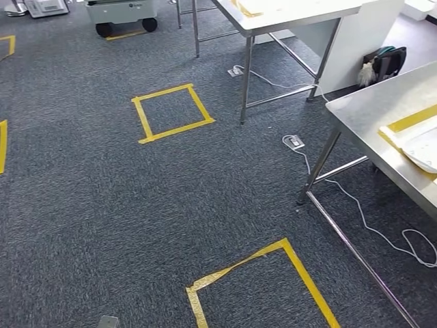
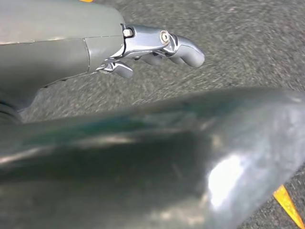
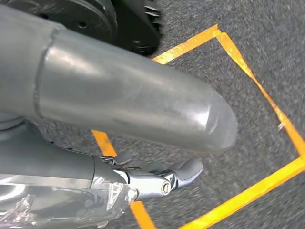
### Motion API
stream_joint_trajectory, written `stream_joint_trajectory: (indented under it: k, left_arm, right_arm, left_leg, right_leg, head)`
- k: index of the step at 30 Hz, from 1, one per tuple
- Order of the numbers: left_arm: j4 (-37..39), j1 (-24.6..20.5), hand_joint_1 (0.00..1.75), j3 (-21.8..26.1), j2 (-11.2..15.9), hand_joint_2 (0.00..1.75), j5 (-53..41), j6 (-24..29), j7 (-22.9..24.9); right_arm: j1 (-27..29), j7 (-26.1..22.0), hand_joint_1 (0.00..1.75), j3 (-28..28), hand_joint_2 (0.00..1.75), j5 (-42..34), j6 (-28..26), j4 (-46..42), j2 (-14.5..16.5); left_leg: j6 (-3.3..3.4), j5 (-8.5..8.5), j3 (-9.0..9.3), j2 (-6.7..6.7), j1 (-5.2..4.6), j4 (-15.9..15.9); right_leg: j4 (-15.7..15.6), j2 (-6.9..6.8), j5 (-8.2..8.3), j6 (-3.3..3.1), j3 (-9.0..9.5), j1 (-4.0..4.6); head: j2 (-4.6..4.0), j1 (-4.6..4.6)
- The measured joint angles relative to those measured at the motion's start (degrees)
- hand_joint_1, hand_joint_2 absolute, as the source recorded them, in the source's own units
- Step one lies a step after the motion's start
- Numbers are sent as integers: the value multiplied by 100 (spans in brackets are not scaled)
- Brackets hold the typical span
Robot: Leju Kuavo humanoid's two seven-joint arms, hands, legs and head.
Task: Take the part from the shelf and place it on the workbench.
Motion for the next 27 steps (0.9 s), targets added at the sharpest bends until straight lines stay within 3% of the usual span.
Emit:
stream_joint_trajectory:
  k: [1,2,3,4,6,8,10,11,12,15,17,18,19,21,23,25,26,27]
  left_arm:
    - [0,-5,0,37,-2,0,37,-35,-7]
    - [0,-2,0,75,-3,0,76,-73,-16]
    - [1,8,0,115,-5,0,113,-109,-28]
    - [1,22,0,161,-8,0,148,-140,-40]
    - [1,28,0,231,-12,0,182,-174,-52]
    - [1,6,0,283,-17,0,181,-187,-55]
    - [0,1,0,335,-24,0,157,-186,-56]
    - [0,9,0,358,-27,0,147,-184,-56]
    - [0,16,0,376,-30,0,142,-181,-56]
    - [0,0,0,411,-36,0,137,-152,-70]
    - [0,-16,0,448,-46,0,136,-123,-90]
    - [0,-10,0,472,-48,0,138,-115,-99]
    - [0,2,0,497,-47,0,143,-112,-108]
    - [0,11,0,538,-44,0,154,-112,-120]
    - [0,-8,0,573,-54,0,159,-115,-126]
    - [0,-18,0,608,-70,0,154,-103,-123]
    - [0,-14,0,624,-76,0,148,-91,-115]
    - [0,-10,0,639,-79,0,142,-78,-104]
  right_arm:
    - [-3,-1,0,-6,0,8,-4,2,0]
    - [-9,-2,0,-8,0,19,-8,4,-1]
    - [-14,-3,0,-9,0,31,-15,5,-1]
    - [-20,-4,0,-10,0,44,-22,7,-2]
    - [-23,-13,0,-11,0,72,-39,9,-5]
    - [-12,-19,0,-13,0,115,-63,23,-17]
    - [-14,-20,0,-13,0,157,-96,50,-39]
    - [-26,-21,0,-13,0,172,-108,65,-50]
    - [-40,-24,0,-13,0,181,-115,81,-58]
    - [-75,-35,0,-13,0,208,-125,115,-74]
    - [-91,-49,0,-12,0,238,-130,136,-92]
    - [-105,-57,0,-11,0,254,-131,148,-103]
    - [-122,-66,0,-11,0,272,-131,159,-113]
    - [-144,-85,0,-10,0,298,-128,180,-139]
    - [-137,-95,0,-8,0,318,-125,206,-162]
    - [-124,-97,0,-7,0,343,-126,236,-179]
    - [-123,-100,0,-7,0,356,-128,248,-187]
    - [-126,-104,0,-5,0,371,-129,260,-199]
  left_leg:
    - [-31,16,-32,-61,0,7]
    - [-67,37,-69,-123,5,12]
    - [-106,62,-104,-184,21,11]
    - [-135,54,-140,-146,26,34]
    - [-177,-163,-310,140,15,354]
    - [-210,-577,-657,445,7,1102]
    - [-235,-778,-909,508,14,1679]
    - [-240,-714,-883,520,17,1666]
    - [-241,-561,-742,552,19,1432]
    - [-207,-126,-104,876,-3,289]
    - [-141,-97,15,942,-32,25]
    - [-95,-91,3,869,-36,25]
    - [-60,-83,0,812,-32,18]
    - [11,-54,0,700,-12,3]
    - [53,-37,-8,570,1,-2]
    - [62,-32,-17,413,-1,-1]
    - [61,-29,-16,332,-1,1]
    - [56,-25,-11,248,2,3]
  right_leg:
    - [-147,88,15,-11,59,-9]
    - [-174,93,-2,-30,69,-5]
    - [-168,29,13,-61,64,2]
    - [-174,-44,33,-101,64,5]
    - [-201,-203,77,-170,56,0]
    - [-208,-389,87,-201,37,14]
    - [-208,-580,85,-206,23,24]
    - [-207,-666,84,-205,21,25]
    - [-207,-745,82,-202,23,25]
    - [-192,-946,49,-150,35,57]
    - [-186,-1058,23,-92,50,85]
    - [-192,-1111,19,-68,69,82]
    - [-179,-1100,1,-33,75,69]
    - [74,-843,-177,31,-26,41]
    - [808,-526,-558,67,-360,24]
    - [1485,-443,-788,69,-694,24]
    - [1536,-433,-737,64,-735,22]
    - [1355,-413,-580,60,-666,15]
  head:
    - [0,1]
    - [0,-3]
    - [0,-5]
    - [0,-4]
    - [0,-35]
    - [0,-62]
    - [0,-62]
    - [0,-63]
    - [0,-63]
    - [0,-61]
    - [0,-51]
    - [0,-45]
    - [0,-47]
    - [0,-25]
    - [0,3]
    - [0,8]
    - [0,12]
    - [0,10]
